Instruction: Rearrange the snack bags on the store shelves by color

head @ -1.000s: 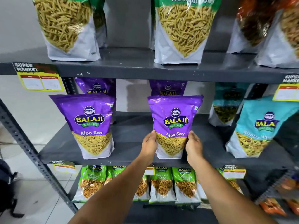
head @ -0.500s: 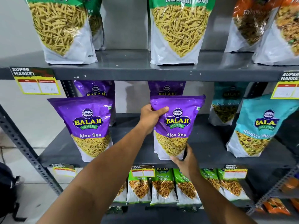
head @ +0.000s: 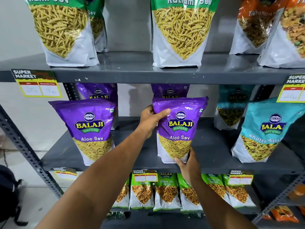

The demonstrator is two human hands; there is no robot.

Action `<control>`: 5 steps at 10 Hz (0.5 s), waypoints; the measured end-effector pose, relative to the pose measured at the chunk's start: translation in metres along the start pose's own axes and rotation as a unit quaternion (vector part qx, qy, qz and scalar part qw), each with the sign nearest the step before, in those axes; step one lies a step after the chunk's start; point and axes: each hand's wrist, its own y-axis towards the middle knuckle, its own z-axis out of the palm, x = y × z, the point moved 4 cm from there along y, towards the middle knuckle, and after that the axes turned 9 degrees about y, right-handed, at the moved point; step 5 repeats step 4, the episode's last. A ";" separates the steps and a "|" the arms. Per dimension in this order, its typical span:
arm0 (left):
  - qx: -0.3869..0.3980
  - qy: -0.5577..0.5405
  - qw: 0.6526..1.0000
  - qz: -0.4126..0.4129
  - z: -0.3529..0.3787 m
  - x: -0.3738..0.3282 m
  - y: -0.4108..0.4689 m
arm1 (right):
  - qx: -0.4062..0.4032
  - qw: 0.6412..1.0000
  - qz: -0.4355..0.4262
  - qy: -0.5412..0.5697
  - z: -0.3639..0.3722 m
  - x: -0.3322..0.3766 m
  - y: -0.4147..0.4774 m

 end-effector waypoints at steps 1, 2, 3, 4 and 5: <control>0.000 0.044 0.999 -0.009 -0.009 0.014 -0.004 | 0.006 1.000 0.000 0.011 -0.001 -0.003 0.001; -0.003 0.060 0.996 -0.068 -0.012 0.031 -0.017 | 0.011 1.000 -0.011 0.006 -0.001 -0.003 0.001; 0.022 0.041 0.989 -0.138 -0.008 0.057 -0.042 | 0.034 0.999 -0.016 0.015 0.000 0.001 0.001; 0.022 0.040 0.987 -0.155 -0.006 0.064 -0.053 | 0.037 0.999 -0.011 -0.009 -0.002 -0.002 0.003; 0.022 0.040 0.987 -0.155 -0.006 0.064 -0.053 | 0.037 0.999 -0.011 -0.009 -0.002 -0.002 0.003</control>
